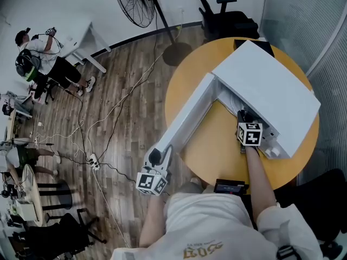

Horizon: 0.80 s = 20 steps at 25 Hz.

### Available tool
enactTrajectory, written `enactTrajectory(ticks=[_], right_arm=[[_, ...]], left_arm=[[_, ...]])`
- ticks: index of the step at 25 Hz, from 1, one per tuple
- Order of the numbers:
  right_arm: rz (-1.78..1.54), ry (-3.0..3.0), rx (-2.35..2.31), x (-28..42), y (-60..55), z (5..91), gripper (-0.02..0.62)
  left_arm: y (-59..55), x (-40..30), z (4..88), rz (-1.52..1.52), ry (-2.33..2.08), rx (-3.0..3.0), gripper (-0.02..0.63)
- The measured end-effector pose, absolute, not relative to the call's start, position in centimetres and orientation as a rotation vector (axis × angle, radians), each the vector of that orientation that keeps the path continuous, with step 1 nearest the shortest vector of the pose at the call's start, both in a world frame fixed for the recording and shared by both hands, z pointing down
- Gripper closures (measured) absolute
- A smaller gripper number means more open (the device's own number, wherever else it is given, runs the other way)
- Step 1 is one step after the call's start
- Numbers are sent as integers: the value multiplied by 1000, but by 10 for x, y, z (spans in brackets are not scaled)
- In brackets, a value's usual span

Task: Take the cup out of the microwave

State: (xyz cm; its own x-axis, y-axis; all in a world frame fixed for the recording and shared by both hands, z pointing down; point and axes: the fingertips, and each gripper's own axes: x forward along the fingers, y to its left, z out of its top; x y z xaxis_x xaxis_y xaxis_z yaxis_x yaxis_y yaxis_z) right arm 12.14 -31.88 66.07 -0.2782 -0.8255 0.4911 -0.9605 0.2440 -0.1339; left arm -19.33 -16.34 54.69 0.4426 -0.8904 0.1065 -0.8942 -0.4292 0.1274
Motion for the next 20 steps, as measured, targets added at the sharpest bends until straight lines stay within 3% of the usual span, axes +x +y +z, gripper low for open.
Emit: enactTrajectory(ticks=[20], right_arm=[[459,-2298,1608,112,-320,655,572]], left_arm=[[-163,-193,546,37,-1578,2515,410]])
